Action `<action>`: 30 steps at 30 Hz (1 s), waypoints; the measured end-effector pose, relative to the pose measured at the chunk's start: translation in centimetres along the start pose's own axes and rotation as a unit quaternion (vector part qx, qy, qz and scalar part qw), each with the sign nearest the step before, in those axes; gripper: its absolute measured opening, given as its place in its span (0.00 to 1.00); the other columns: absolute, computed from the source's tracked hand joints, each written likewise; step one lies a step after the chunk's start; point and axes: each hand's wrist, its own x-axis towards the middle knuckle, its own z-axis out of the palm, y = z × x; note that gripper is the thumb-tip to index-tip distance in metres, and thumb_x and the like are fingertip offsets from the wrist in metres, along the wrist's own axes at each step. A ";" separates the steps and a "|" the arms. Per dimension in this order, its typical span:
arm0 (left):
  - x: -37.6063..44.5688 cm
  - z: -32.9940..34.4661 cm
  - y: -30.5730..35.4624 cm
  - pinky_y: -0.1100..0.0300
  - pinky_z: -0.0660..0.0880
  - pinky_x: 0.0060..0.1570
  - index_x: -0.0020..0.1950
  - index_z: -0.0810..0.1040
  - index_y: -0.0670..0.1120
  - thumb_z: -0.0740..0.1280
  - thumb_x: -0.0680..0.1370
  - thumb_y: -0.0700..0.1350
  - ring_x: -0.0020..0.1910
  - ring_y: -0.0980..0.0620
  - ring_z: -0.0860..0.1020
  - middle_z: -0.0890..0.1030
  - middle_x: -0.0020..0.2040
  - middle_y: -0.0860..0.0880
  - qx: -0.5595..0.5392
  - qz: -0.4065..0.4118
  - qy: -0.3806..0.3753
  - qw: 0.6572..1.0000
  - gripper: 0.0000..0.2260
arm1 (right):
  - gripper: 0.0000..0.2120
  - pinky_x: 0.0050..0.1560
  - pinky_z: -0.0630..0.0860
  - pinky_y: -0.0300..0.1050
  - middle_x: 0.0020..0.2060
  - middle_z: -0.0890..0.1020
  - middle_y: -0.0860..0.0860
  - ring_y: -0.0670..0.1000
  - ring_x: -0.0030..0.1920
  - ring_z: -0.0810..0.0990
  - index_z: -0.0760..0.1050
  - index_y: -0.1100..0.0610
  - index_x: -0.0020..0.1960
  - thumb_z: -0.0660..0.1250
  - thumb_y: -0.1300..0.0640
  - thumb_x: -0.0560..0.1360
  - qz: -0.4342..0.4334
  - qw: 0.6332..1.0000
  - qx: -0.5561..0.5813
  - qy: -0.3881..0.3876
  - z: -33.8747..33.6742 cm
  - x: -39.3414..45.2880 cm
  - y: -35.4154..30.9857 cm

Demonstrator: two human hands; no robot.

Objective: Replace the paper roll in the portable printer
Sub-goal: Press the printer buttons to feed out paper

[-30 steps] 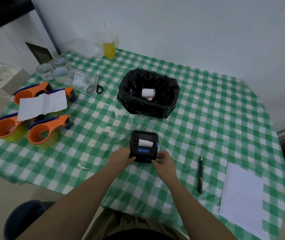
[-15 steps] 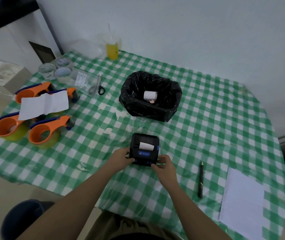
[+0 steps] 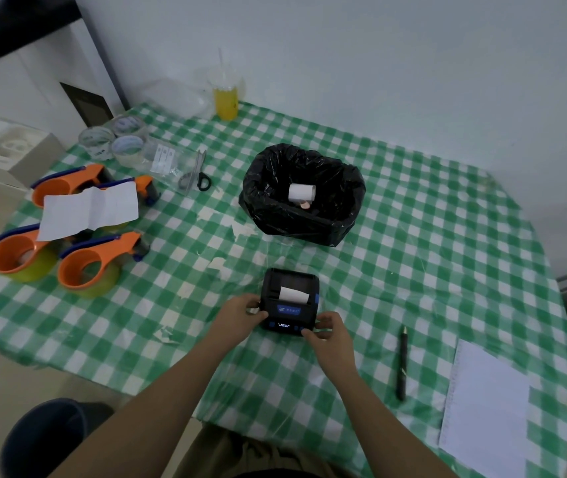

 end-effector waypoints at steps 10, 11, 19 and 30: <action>0.0 0.0 -0.1 0.56 0.74 0.57 0.60 0.76 0.39 0.69 0.73 0.38 0.57 0.45 0.78 0.81 0.59 0.40 0.006 0.006 -0.001 1.000 0.16 | 0.16 0.48 0.77 0.47 0.44 0.78 0.49 0.52 0.47 0.80 0.70 0.55 0.54 0.72 0.59 0.70 0.001 1.000 -0.028 0.002 0.2 0.6 0.0; 0.0 0.0 -0.1 0.57 0.73 0.56 0.61 0.76 0.39 0.69 0.73 0.38 0.57 0.45 0.78 0.80 0.59 0.41 0.008 0.008 0.000 1.000 0.16 | 0.17 0.50 0.78 0.48 0.45 0.79 0.50 0.53 0.48 0.80 0.70 0.55 0.55 0.72 0.59 0.70 0.000 1.000 -0.029 0.000 0.2 0.6 0.0; 0.1 0.0 -0.1 0.59 0.73 0.54 0.60 0.77 0.39 0.69 0.73 0.38 0.56 0.45 0.79 0.81 0.59 0.41 0.016 0.005 0.002 1.000 0.16 | 0.18 0.39 0.73 0.35 0.42 0.78 0.50 0.50 0.44 0.79 0.70 0.58 0.57 0.71 0.61 0.71 0.006 1.000 -0.018 -0.008 0.1 0.5 -0.4; 0.0 -0.1 0.0 0.56 0.74 0.56 0.60 0.77 0.40 0.69 0.73 0.38 0.56 0.45 0.79 0.81 0.59 0.41 0.016 0.012 -0.002 1.000 0.16 | 0.18 0.45 0.73 0.44 0.43 0.79 0.52 0.52 0.46 0.79 0.70 0.58 0.58 0.71 0.60 0.71 0.016 1.000 -0.020 -0.004 0.2 0.4 -0.3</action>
